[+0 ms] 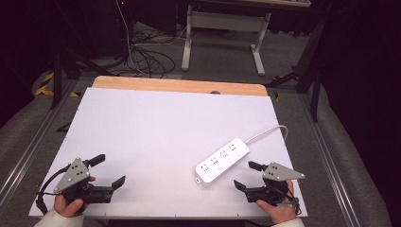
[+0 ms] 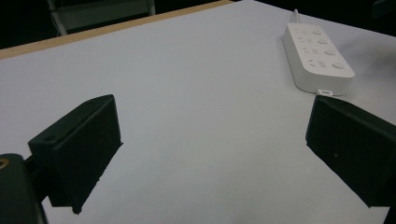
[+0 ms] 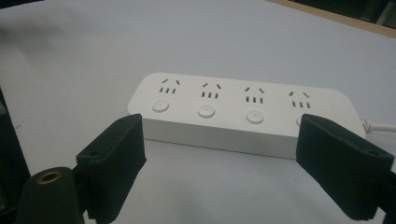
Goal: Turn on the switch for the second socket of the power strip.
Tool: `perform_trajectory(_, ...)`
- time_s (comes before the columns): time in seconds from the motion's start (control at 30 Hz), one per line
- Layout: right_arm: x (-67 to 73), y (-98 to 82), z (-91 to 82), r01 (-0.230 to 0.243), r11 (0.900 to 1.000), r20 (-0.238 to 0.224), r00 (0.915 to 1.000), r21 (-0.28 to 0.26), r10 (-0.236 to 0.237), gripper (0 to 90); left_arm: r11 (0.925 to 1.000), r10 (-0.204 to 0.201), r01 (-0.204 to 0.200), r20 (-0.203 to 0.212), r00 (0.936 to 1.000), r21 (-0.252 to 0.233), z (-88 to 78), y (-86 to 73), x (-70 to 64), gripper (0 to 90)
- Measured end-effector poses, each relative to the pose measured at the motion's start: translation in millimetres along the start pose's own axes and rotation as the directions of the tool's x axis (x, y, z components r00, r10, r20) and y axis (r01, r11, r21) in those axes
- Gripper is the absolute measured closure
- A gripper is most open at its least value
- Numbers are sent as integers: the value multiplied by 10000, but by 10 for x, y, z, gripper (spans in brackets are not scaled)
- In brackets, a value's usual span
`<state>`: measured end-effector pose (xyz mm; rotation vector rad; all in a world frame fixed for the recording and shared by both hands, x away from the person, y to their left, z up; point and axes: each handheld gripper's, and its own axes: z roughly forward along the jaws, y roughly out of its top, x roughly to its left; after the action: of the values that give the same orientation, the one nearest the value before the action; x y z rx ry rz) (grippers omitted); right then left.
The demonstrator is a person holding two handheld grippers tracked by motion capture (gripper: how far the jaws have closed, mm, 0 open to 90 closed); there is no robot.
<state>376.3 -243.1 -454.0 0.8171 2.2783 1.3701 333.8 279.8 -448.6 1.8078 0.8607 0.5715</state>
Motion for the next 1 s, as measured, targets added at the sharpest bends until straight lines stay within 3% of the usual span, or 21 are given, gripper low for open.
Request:
perform_trajectory(0.5,18,15,-19,144,9999,109,9998,-88,-144,169,9999,46,-50,-290,9996,-119,-24,4,-3,38)
perform_trajectory(0.77,24,21,-23,222,9997,134,9997,-95,-221,170,9995,310,-312,-449,9985,-38,-22,5,-21,38)
perform_trajectory(1.0,30,40,-24,231,9997,216,9995,-37,-230,174,9998,188,-190,-401,9990,-60,-32,9,-2,38)
